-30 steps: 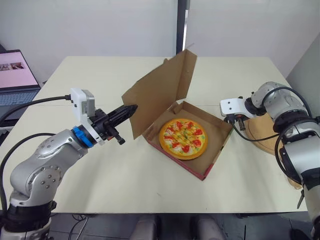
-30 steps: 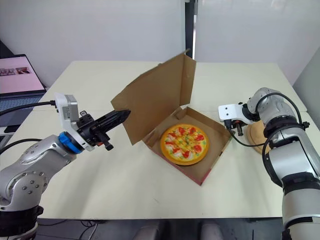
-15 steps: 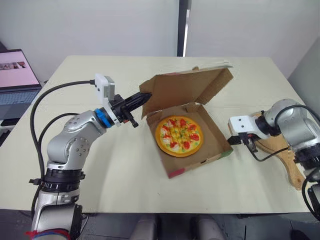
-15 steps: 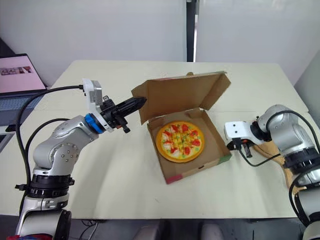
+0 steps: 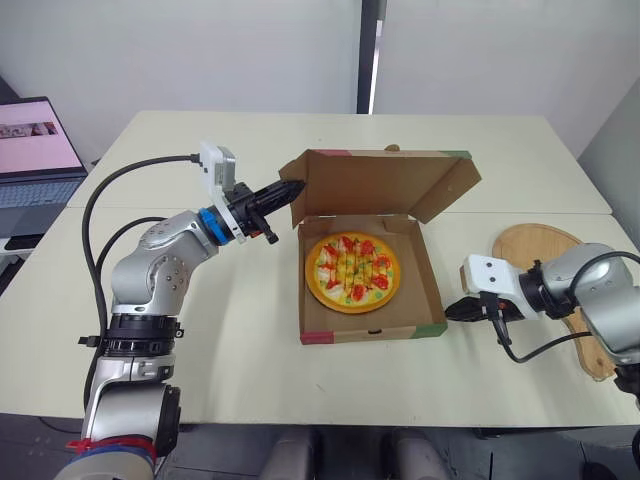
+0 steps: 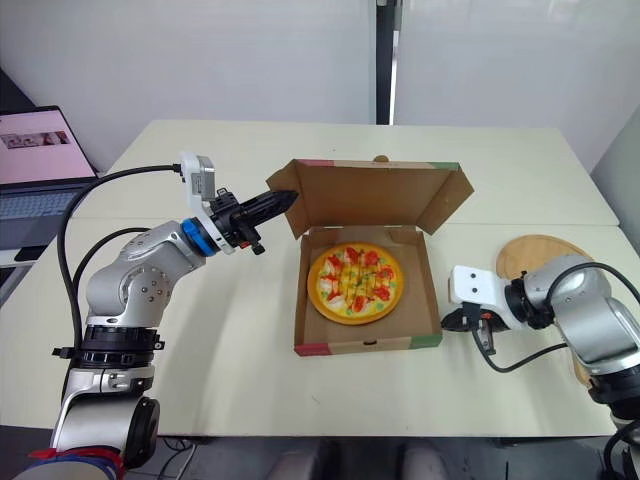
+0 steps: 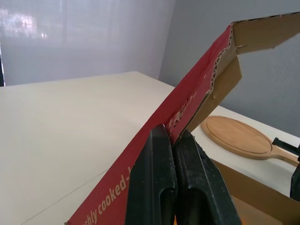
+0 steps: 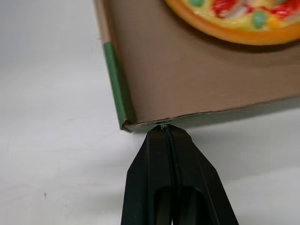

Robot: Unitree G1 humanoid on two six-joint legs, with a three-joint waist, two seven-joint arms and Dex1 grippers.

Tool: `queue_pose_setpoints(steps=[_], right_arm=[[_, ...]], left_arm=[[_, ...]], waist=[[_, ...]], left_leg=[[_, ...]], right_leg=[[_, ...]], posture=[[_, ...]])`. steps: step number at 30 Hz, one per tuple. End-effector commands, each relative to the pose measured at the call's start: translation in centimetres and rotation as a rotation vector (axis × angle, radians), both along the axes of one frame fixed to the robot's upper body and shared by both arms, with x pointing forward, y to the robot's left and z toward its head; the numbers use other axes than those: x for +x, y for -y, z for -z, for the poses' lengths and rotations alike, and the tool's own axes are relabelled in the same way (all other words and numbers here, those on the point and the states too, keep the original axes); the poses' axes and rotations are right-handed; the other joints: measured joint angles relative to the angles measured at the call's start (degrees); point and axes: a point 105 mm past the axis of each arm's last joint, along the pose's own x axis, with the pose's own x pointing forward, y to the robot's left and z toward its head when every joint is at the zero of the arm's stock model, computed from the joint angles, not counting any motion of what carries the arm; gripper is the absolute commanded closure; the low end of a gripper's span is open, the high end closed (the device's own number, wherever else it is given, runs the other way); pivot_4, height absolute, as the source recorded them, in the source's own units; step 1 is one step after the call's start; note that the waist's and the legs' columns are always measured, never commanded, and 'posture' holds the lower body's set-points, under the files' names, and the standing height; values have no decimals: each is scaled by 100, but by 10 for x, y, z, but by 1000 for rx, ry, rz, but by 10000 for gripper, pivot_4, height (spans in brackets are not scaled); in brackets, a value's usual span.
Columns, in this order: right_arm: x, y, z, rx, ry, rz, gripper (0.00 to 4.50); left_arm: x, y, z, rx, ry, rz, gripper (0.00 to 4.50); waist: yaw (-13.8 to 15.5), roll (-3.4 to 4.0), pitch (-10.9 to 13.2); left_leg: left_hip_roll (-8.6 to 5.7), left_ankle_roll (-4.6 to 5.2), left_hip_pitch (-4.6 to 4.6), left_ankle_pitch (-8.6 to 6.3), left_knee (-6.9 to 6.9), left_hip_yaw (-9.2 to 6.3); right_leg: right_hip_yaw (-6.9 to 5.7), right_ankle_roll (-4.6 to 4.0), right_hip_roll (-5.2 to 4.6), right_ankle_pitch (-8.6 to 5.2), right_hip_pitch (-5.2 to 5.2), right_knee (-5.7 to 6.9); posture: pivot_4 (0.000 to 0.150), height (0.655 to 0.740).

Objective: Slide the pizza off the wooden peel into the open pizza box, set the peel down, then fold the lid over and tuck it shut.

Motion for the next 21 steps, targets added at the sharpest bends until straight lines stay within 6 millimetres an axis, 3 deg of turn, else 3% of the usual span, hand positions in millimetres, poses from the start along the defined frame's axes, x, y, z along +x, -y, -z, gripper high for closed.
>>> queue_pose_setpoints(steps=[1,5,8,14,21], right_arm=[[-8,-2,-14,56,45,25,44793],[5,2,-1,32,118,112,44793],[2,3,9,14,95,105,44793],[-19,-16,9,68,10,2,44793],[-37,-15,6,57,-54,-38,44793]], left_arm=[[-2,2,-13,13,51,28,45000],[-1,1,-12,25,43,35,45000],[-1,4,-9,19,25,49,45000],[-10,15,-4,-2,-11,104,45000],[-24,22,1,-21,-74,168,45000]], waist=[[10,-2,0],[1,-2,0],[2,-2,0],[3,-2,0],[-1,-3,0]], left_leg=[[1,0,0,0,0,-2],[1,0,1,0,1,-1],[0,1,1,0,2,0],[0,1,0,0,2,-1],[1,2,1,-1,2,-3]], right_leg=[[-2,0,0,0,1,0],[0,0,0,0,1,1],[1,0,0,0,1,2],[0,0,1,0,2,2],[-2,0,1,0,5,2]], posture=[[1500,7281],[1500,7281],[1500,7281],[1500,7281],[1500,7281]])
